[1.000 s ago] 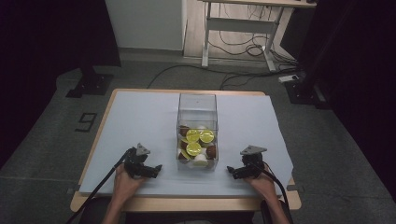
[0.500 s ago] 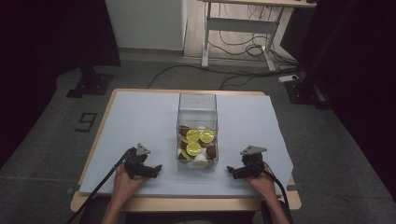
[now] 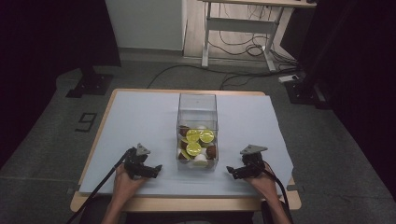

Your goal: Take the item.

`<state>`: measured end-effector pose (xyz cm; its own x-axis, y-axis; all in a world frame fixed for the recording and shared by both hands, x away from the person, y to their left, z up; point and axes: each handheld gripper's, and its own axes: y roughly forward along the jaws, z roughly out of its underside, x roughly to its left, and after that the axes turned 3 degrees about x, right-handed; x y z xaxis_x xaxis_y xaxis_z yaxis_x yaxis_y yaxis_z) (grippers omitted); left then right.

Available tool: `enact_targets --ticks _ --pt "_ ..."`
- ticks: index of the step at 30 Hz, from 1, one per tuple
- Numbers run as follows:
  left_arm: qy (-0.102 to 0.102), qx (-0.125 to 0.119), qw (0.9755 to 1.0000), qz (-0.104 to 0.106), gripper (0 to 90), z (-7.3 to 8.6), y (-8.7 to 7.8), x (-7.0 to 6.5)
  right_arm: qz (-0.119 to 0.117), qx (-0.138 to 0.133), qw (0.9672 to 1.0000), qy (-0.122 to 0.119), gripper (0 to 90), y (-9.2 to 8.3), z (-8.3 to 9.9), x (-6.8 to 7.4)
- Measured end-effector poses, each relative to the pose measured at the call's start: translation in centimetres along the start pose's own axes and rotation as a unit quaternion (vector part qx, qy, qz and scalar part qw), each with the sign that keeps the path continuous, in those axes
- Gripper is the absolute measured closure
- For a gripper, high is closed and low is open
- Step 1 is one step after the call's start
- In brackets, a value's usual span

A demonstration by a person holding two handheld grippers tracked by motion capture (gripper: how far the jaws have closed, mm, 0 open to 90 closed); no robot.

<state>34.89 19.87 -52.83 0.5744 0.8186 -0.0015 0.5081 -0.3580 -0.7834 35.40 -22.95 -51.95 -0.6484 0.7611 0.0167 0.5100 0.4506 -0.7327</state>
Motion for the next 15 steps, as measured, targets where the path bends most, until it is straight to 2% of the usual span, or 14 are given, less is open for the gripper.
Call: enact_targets --ticks 7,15 --pt "0.0 0.0 1.0 0.0 0.0 0.0 0.0 0.0 -0.009 -0.009 0.9998 -0.016 2.3 -1.1 -0.8 0.6" --pt "0.0 0.0 1.0 0.0 0.0 0.0 0.0 0.0 -0.005 -0.013 0.999 -0.043 2.8 -2.0 -1.9 1.4"
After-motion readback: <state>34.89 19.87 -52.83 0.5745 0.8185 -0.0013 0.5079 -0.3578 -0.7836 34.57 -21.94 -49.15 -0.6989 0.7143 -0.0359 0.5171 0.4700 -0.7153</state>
